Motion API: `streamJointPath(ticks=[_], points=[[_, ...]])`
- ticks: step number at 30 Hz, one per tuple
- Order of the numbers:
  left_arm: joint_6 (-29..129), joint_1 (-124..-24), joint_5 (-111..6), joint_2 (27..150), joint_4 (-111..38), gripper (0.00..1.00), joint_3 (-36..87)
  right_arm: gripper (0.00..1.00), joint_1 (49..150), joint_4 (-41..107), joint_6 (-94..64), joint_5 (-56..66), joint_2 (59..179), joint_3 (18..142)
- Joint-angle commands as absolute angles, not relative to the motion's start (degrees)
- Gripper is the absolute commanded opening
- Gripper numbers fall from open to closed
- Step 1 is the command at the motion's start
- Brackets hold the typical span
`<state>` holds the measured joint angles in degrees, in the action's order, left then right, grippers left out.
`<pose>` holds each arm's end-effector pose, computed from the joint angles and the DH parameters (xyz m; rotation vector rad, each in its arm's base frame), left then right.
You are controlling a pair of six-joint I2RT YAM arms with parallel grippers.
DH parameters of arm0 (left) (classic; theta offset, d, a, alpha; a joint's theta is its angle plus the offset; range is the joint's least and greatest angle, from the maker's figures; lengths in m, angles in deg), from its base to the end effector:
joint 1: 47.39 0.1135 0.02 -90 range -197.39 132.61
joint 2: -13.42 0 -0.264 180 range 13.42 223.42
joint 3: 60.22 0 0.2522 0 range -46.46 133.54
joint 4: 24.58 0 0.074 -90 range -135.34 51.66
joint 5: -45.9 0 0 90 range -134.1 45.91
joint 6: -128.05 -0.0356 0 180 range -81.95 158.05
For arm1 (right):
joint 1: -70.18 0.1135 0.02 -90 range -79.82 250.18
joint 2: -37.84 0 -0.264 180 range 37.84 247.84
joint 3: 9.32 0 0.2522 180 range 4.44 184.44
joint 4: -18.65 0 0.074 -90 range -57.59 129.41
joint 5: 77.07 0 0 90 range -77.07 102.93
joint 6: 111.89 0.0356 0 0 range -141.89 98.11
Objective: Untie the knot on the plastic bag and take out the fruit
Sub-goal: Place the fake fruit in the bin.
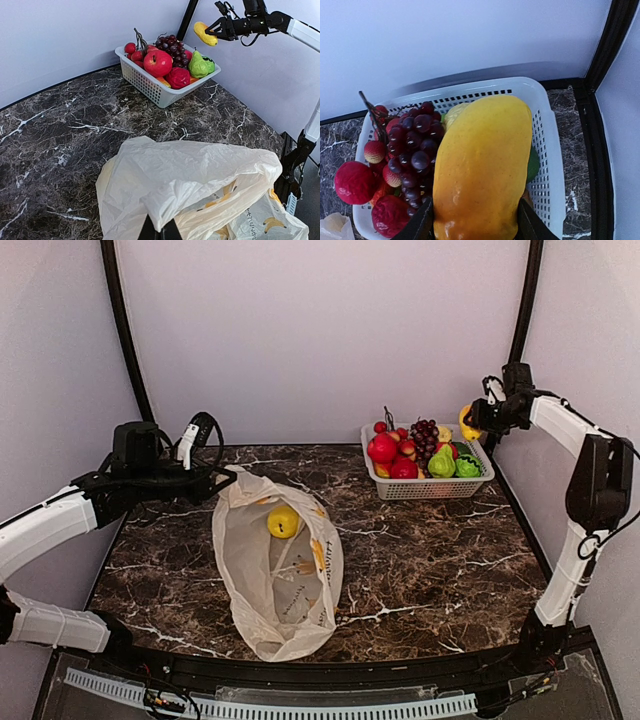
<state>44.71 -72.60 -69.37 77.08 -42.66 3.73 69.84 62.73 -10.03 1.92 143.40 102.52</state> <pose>0.2253 -0.1229 0.3189 0.6138 1.8279 -0.7912 0.4276 0.0043 0.3286 0.1325 2.2319 0.3240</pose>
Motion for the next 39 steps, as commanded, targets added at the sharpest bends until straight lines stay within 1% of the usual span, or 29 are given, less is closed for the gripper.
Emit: streamJointPath(ticks=[1,6,14,22,28,34,39], points=[[44.29,-72.09,-71.66,77.30,-41.55,0.01,3.05,0.30,66.79,64.55,-12.42,-1.33,148.45,108.47],[44.11,-72.00,-71.65,77.38,-41.61,0.01,2.85,0.30,66.06,66.55,-12.97,-2.06,154.42,113.51],[43.94,-72.00,-72.20,78.00,-41.90,0.01,3.11,0.35,65.81,68.77,-14.18,-2.27,160.76,119.39],[43.77,-71.99,-72.32,78.75,-42.07,0.01,3.27,0.45,65.52,70.39,-15.07,-3.70,165.14,123.17],[43.70,-71.98,-72.29,79.17,-42.20,0.01,3.46,0.48,65.52,70.47,-14.78,-6.62,165.80,123.68],[43.63,-72.00,-72.55,79.62,-42.28,0.01,3.55,0.56,65.52,70.56,-14.64,-7.98,165.67,123.62],[43.66,-72.00,-72.66,79.73,-42.30,0.01,3.64,0.68,65.52,70.47,-14.42,-7.55,165.72,123.57]])
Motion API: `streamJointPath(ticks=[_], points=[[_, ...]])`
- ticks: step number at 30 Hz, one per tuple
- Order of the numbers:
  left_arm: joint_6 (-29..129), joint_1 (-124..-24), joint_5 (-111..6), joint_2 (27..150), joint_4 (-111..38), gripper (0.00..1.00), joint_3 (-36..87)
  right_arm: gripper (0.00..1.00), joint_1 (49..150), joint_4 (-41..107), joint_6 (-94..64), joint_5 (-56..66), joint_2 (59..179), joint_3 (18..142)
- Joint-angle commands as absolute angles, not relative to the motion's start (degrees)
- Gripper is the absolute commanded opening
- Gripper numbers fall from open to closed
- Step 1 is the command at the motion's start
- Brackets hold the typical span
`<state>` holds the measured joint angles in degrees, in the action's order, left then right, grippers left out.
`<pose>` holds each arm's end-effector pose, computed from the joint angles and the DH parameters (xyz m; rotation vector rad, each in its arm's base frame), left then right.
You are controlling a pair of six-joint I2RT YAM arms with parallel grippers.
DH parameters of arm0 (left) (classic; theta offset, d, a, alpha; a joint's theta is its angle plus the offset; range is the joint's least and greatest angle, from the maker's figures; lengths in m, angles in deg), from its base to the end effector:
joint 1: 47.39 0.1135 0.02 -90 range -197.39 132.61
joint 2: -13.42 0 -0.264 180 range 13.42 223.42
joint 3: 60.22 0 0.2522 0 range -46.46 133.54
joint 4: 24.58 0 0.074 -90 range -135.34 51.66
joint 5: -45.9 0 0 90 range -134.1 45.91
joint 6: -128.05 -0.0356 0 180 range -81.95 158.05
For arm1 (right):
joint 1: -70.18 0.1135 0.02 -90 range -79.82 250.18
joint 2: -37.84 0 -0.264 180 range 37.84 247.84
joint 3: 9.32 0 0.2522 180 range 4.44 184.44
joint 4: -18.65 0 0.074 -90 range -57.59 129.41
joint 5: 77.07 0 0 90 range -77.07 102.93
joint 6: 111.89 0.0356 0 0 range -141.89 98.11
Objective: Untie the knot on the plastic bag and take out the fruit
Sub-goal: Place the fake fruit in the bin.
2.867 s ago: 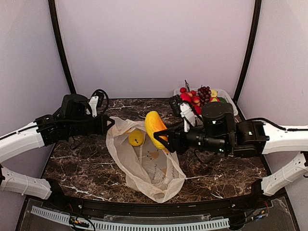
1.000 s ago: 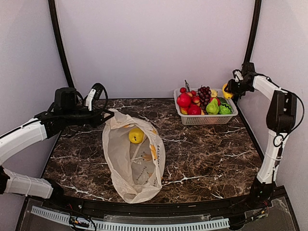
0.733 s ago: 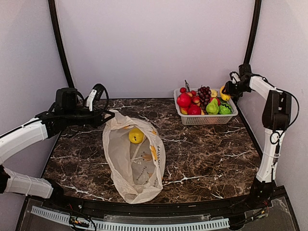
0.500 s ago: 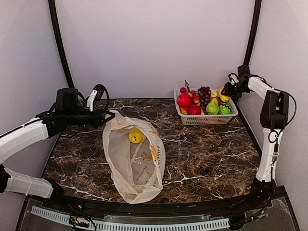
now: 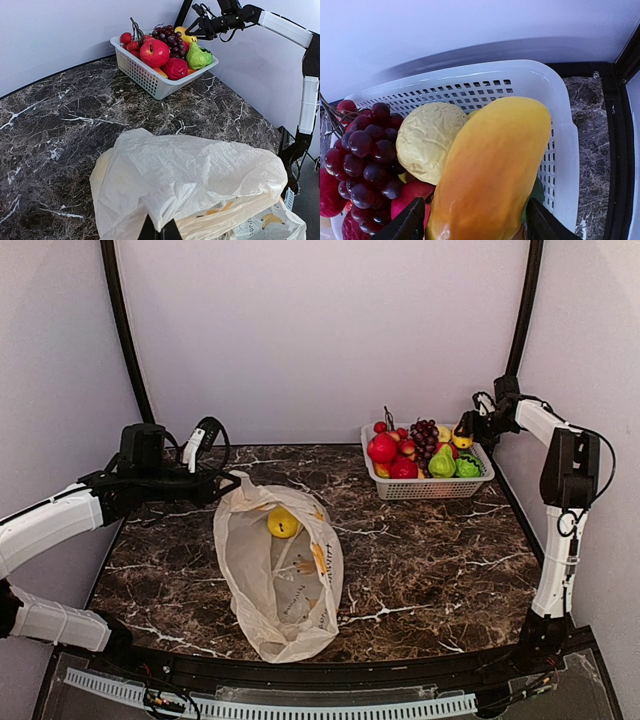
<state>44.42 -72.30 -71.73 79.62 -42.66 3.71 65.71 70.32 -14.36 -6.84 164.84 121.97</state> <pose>0.2329 -0.1263 0.3084 0.6413 1.8649 -0.8248 0.5026 -0.0272 0.2641 0.0876 2.3771 0.4381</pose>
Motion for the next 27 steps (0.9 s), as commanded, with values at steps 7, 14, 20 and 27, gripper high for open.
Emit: streamJointPath(ticks=[7,14,20,27], points=[[43.56,-72.00,-72.79,79.77,-42.38,0.01,3.70,0.82,65.52,70.33,-14.32,-7.16,165.34,123.86],[43.67,-72.00,-73.14,79.86,-42.38,0.01,3.72,0.90,65.52,70.15,-14.64,-6.24,164.29,123.64],[43.68,-72.00,-73.23,79.87,-42.34,0.01,3.72,0.92,65.52,69.78,-14.68,-5.59,163.27,123.16],[43.78,-72.00,-73.21,79.31,-41.84,0.01,3.26,0.92,65.52,67.34,-13.80,-4.17,158.26,118.92]])
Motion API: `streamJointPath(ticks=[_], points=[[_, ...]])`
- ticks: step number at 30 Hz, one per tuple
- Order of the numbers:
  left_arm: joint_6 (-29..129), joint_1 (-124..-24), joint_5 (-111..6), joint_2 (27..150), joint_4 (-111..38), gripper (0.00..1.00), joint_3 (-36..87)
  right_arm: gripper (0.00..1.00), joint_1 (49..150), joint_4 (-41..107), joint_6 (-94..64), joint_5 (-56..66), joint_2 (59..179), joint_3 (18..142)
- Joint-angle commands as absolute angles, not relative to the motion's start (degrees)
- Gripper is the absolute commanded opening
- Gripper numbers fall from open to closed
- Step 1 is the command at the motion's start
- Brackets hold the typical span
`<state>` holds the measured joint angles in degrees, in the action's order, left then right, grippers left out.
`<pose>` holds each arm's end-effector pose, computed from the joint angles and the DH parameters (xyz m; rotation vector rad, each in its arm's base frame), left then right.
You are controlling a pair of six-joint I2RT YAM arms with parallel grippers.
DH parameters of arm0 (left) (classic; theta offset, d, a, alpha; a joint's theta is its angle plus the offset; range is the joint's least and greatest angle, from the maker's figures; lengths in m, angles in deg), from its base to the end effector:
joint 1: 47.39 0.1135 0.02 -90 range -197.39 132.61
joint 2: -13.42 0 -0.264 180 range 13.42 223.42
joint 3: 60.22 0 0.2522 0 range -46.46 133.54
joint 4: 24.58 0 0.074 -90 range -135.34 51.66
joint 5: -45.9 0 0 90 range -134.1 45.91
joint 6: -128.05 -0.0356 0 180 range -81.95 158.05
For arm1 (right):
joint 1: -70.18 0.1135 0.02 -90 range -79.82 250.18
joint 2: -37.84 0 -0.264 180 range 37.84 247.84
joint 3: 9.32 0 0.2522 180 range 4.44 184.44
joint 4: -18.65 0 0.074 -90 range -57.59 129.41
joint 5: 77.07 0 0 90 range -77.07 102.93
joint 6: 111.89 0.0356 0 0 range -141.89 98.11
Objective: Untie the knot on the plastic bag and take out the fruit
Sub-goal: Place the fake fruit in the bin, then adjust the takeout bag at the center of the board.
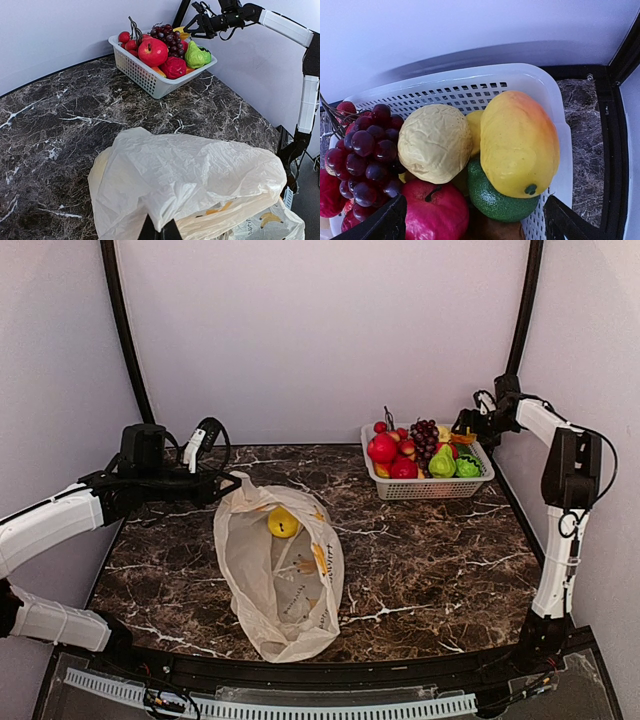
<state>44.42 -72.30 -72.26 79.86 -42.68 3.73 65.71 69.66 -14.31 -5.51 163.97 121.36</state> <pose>0.2334 -0.1269 0.3075 0.6475 1.8673 -0.8339 0.5007 -0.0278 0.2686 0.0956 2.3640 0.4087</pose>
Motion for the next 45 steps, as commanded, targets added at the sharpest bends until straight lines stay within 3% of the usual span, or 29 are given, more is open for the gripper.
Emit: streamJointPath(ticks=[1,14,20,27,33,45], points=[[44.06,-71.98,-73.20,79.15,-41.44,0.01,3.10,0.92,65.50,67.12,-13.29,-4.24,156.97,117.84],[57.53,-72.42,-73.53,73.16,-38.69,0.01,-0.04,0.91,69.66,62.96,-9.43,-6.20,130.52,93.80],[63.02,-74.54,-72.14,71.69,-39.66,0.01,-0.67,0.89,79.01,62.11,-6.67,-8.16,118.38,84.45],[65.23,-82.77,-61.89,70.71,-44.80,0.01,1.43,0.85,93.28,59.06,-2.09,-7.92,108.21,75.16],[69.43,-85.66,-58.34,70.71,-43.92,0.01,2.08,0.77,106.45,55.35,0.01,-5.40,105.37,70.84],[71.52,-86.38,-57.38,75.14,-42.21,0.01,3.79,0.68,131.33,48.50,-2.83,4.36,112.24,72.09]])
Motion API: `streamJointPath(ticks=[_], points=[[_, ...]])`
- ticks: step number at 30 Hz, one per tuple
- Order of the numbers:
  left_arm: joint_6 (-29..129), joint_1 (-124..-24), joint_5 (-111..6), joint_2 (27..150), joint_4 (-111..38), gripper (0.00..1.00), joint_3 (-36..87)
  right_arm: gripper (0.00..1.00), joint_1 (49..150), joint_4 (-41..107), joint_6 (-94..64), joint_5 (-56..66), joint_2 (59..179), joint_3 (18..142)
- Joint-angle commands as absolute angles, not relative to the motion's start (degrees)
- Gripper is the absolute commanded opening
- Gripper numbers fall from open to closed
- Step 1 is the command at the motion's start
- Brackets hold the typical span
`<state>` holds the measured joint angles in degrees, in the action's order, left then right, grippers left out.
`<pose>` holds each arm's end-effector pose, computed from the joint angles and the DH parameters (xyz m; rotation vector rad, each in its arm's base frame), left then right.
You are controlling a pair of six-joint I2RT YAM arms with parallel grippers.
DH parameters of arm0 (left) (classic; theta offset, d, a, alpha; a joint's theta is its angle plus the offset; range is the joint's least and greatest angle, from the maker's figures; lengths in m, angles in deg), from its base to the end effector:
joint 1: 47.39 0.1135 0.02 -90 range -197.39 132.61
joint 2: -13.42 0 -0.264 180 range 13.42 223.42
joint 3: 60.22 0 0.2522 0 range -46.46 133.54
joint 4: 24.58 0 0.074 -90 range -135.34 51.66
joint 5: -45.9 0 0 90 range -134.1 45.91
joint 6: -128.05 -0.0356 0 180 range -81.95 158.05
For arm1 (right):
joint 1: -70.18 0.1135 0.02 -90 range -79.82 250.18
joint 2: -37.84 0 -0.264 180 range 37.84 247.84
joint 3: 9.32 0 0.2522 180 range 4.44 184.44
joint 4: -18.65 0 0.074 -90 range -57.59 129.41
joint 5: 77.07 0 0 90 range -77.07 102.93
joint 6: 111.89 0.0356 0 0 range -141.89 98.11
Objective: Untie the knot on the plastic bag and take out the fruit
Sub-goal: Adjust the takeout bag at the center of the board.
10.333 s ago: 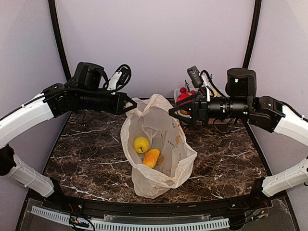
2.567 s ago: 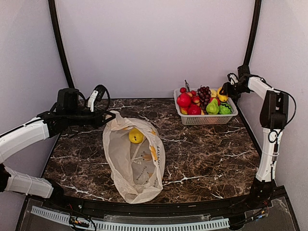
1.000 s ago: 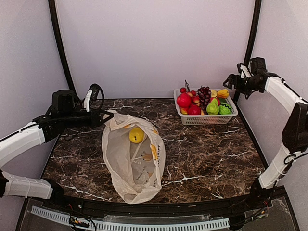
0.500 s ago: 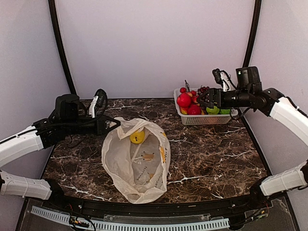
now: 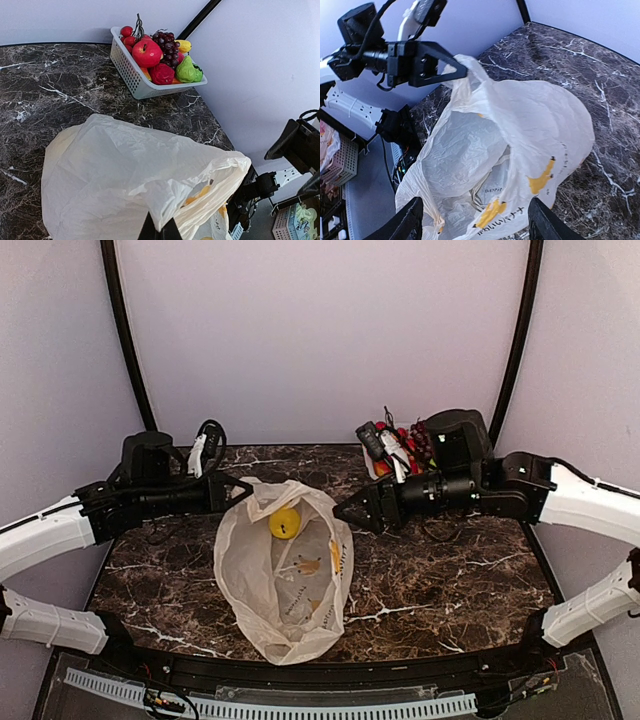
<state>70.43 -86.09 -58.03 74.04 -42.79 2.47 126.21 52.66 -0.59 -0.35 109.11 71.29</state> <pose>0.1872 -0.1610 0.3225 0.2908 1.9677 -1.0623 0.1512 0.2391 0.3591 -0.7978 2.0115 1.0605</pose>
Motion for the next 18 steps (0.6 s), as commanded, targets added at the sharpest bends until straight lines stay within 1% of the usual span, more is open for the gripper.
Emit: streamJointPath(ticks=[1,9,18], points=[[71.57,-86.40,-57.50,75.35,-42.17,0.01,4.03,0.68,132.68,48.23,-3.41,4.89,113.24,72.44],[71.54,-86.51,-57.65,76.31,-42.79,0.01,5.03,0.65,140.76,48.05,-6.92,7.13,124.35,77.84],[70.59,-86.59,-56.19,75.86,-43.95,0.01,6.76,0.60,143.60,50.28,-5.42,6.45,135.47,80.46]])
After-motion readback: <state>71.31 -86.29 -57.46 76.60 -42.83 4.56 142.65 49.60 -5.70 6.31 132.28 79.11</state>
